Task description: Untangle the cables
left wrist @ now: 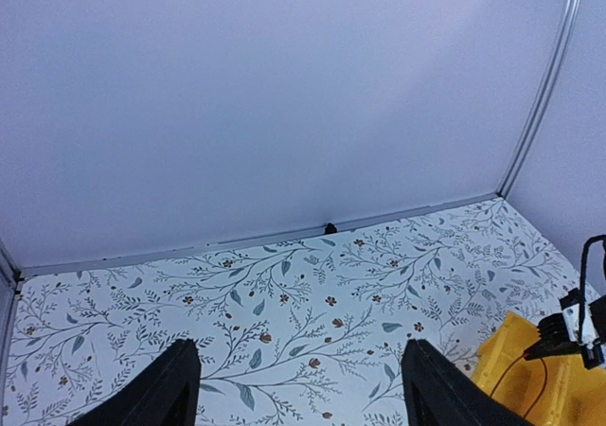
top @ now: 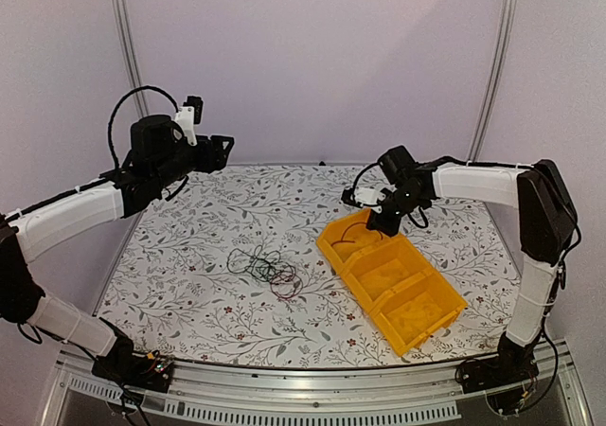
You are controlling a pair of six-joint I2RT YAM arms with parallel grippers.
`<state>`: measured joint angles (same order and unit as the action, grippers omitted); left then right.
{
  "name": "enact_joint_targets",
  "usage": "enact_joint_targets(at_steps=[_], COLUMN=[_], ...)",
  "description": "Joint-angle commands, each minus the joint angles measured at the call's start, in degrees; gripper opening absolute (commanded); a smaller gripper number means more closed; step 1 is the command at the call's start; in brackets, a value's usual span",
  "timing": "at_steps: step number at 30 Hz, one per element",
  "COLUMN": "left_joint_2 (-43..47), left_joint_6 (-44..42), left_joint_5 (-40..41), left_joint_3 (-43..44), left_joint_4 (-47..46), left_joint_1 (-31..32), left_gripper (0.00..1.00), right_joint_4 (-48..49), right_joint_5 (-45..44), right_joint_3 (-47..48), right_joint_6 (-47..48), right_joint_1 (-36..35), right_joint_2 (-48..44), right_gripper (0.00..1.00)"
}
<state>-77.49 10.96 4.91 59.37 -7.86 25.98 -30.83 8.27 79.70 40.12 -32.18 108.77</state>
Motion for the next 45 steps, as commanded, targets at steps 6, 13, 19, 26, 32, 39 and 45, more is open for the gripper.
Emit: enact_joint_targets(at_steps=[6,13,19,26,32,39,45], left_joint_2=[0.39,0.11,-0.31,-4.36,-0.7,0.42,0.19], left_joint_6=[-0.48,-0.25,-0.44,0.66,9.61,15.07,19.87], left_joint_5=[-0.48,-1.17,-1.75,-4.05,-15.12,-11.61,-8.94], left_joint_3=[-0.31,-0.31,0.41,9.01,-4.02,-15.47,-19.34], left_joint_4=[-0.32,-0.32,0.92,21.73,20.15,13.1,9.48], left_joint_1=[0.03,0.0,0.03,2.39,4.06,10.19,12.12], left_gripper=[0.75,0.75,0.75,0.73,0.71,0.68,0.68], right_joint_4=[-7.13,-9.58,-9.72,-5.77,-1.5,1.82,0.26], right_joint_5=[-1.17,-2.98,-2.47,1.28,6.19,6.47,8.88], right_joint_3=[5.3,5.52,6.08,2.91,1.58,4.81,9.05], right_joint_6=[-1.56,-2.21,-3.39,-1.53,-1.04,-5.64,-12.13], right_joint_1=[-1.29,-1.8,-4.67,-13.06,-17.91,-21.06,-21.2], right_joint_2=[0.55,-5.23,-8.77,-10.52,-7.51,1.98,9.1], right_gripper=[0.13,0.36,0.39,0.29,0.24,0.23,0.31])
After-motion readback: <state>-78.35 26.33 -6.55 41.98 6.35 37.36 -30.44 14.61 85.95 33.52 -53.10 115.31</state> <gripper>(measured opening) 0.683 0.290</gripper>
